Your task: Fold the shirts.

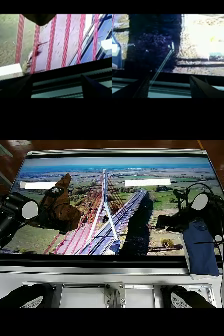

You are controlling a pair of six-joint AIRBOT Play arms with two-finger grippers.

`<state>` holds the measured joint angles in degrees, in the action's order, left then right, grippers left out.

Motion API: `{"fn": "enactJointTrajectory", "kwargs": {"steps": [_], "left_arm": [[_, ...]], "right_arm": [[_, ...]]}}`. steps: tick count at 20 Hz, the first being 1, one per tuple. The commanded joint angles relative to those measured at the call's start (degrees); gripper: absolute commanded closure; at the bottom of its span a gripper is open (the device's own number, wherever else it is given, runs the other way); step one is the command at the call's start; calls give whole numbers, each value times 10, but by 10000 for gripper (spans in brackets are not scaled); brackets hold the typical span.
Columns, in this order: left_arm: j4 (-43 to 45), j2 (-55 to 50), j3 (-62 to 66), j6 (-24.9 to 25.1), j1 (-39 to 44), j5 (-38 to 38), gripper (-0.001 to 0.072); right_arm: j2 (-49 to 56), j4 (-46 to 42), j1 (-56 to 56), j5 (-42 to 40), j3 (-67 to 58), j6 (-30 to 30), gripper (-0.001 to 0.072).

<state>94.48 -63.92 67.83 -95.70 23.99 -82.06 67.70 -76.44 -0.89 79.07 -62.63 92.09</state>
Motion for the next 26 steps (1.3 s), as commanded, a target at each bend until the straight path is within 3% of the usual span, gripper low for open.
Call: {"fn": "enactJointTrajectory", "kwargs": {"steps": [1, 13, 15, 16, 19, 22, 26], "left_arm": [[0, 0, 0, 0, 0, 0, 36], [1, 0, 0, 5, 0, 3, 36], [3, 0, -7, 61, -3, 75, 36], [2, -1, -7, 65, -3, 109, 37], [-1, -1, -7, 64, -3, 181, 36], [-33, -3, -7, 21, -3, 248, 36], [-35, -6, -7, 19, -4, 266, 37]], "right_arm": [[0, 0, 0, 0, 0, 0, 90], [0, 0, 0, 0, 0, 0, 90], [0, 0, 0, -10, 0, 0, 90], [0, 0, 0, -25, 0, 0, 90], [0, 0, 0, -52, 0, 0, 90], [0, 0, 0, -73, 0, 1, 91], [1, -7, 0, -76, 0, -13, 91]]}}
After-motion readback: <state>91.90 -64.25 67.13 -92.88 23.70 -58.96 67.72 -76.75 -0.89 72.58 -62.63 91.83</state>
